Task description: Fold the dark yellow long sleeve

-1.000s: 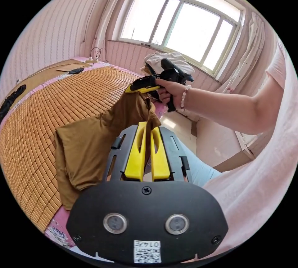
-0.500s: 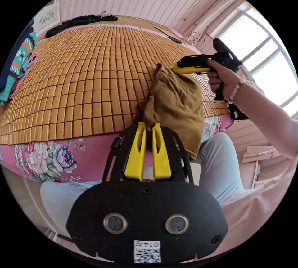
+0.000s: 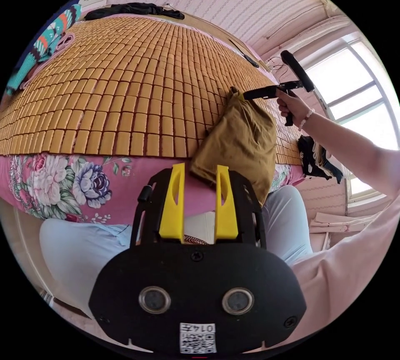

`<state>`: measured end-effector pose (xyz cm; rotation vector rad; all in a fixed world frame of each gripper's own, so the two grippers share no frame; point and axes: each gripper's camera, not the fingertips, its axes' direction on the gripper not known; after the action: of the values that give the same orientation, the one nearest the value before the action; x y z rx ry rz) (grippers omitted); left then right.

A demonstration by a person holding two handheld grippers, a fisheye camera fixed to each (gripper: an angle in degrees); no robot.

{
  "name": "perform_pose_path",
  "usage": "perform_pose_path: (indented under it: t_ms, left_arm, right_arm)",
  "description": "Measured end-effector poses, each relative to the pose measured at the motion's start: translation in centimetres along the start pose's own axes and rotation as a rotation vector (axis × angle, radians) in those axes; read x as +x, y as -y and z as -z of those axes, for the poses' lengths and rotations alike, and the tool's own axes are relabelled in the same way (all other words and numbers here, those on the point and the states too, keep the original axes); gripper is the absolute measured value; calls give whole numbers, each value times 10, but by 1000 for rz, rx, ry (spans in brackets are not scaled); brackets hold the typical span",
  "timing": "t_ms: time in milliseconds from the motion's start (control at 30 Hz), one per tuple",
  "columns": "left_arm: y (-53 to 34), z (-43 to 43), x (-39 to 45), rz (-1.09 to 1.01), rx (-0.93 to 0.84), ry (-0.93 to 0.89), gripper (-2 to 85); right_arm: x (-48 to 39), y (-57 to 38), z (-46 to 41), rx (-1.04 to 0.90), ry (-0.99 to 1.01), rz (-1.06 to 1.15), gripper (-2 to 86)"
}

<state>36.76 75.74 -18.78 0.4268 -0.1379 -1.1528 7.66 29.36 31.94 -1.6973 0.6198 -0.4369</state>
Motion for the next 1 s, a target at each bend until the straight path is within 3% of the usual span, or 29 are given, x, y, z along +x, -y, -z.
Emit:
perform_pose_path:
  t_ms: [67, 200, 267, 400, 1000]
  left_arm:
    - [2, -16, 3, 12, -61, -3, 111]
    - [0, -17, 12, 11, -29, 57, 80]
    - [-2, -17, 15, 2, -25, 68, 32]
    - [-6, -16, 25, -46, -21, 69, -1]
    - [-54, 114, 134, -488, 304, -121, -9]
  right_arm:
    - [-13, -3, -12, -9, 8, 13, 133]
    - [-33, -23, -18, 21, -32, 33, 105]
    - [-51, -41, -23, 43, -6, 102, 41]
    - [-64, -64, -27, 52, -5, 84, 25]
    - [-97, -395, 78, 767, 81, -309, 15]
